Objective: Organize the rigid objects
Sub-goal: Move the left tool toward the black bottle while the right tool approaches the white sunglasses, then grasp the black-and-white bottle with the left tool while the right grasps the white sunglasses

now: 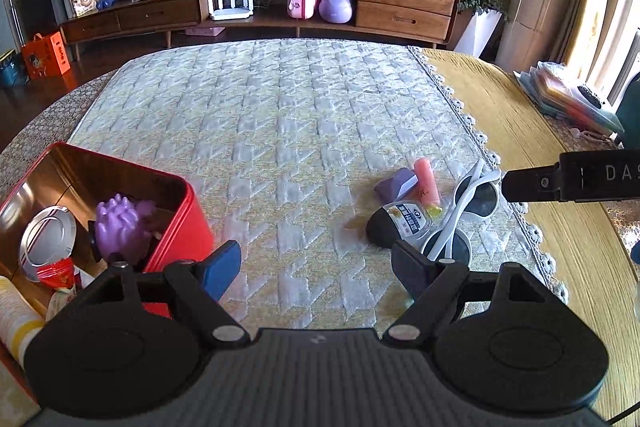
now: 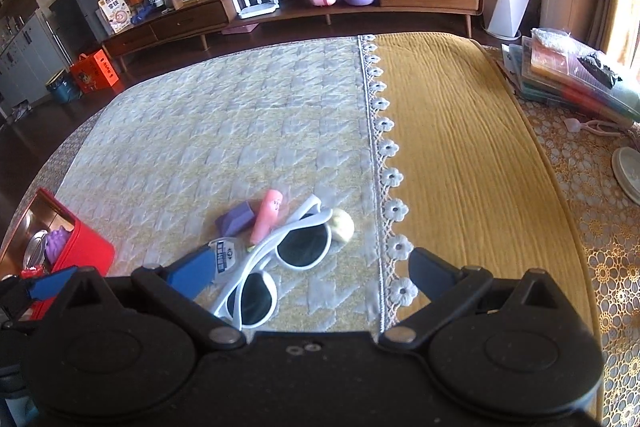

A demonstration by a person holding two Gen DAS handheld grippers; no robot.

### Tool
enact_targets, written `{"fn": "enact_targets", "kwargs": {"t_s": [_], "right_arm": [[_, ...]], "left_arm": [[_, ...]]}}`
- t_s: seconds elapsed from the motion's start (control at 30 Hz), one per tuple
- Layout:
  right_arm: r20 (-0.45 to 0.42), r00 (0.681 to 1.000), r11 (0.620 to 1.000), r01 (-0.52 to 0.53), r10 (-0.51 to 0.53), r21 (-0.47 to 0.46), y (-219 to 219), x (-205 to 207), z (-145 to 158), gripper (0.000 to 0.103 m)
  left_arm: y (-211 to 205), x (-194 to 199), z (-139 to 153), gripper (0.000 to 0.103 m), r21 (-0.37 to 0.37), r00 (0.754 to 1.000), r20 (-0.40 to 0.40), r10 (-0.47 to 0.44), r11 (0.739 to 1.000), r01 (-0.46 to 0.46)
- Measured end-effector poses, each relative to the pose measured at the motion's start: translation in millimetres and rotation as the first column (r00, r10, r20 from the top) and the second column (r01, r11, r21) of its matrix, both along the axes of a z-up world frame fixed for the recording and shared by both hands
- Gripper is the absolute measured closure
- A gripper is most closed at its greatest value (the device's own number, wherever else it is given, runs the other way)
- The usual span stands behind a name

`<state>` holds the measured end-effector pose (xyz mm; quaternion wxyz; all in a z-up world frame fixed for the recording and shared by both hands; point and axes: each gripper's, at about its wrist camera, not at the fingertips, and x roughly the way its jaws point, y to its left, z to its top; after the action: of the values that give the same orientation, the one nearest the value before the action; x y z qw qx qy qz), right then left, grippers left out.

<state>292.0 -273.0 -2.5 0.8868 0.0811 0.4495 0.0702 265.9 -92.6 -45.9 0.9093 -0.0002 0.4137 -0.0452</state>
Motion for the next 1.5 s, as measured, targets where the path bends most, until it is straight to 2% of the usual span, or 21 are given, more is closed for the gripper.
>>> {"fn": "enact_targets", "kwargs": {"t_s": [0.53,1.17,1.3,1.4,1.5], "right_arm": [[-0.058,0.995,0.996,0.084,-0.084,0.0,19.4,39.3,-29.5,0.004],[-0.075,0.992,0.995,0.098,-0.099,-0.017,22.9,43.3,-41.8,0.016],[-0.088,0.992,0.996,0.093,-0.094,-0.013,25.4,42.6,-45.8,0.026],[-0.087,0.992,0.996,0.09,-0.09,-0.007,26.1,41.3,-47.4,0.028],[-0.089,0.993,0.997,0.081,-0.082,-0.016,27.5,40.4,-48.6,0.037]], "left_arm": [[-24.2,42.3,-29.0,0.021,-0.022,0.999,-0.035,-0.005,1.0,0.005],[-43.5,54.4,-42.7,0.02,-0.074,0.999,-0.047,-0.026,0.997,0.023],[-43.0,54.5,-44.0,0.02,-0.083,0.999,-0.048,-0.024,0.996,0.02],[-41.4,52.5,-44.5,0.021,-0.09,0.998,-0.039,-0.043,0.995,0.039],[-39.2,48.1,-44.0,0.031,-0.096,0.998,-0.027,-0.056,0.994,0.053]]}}
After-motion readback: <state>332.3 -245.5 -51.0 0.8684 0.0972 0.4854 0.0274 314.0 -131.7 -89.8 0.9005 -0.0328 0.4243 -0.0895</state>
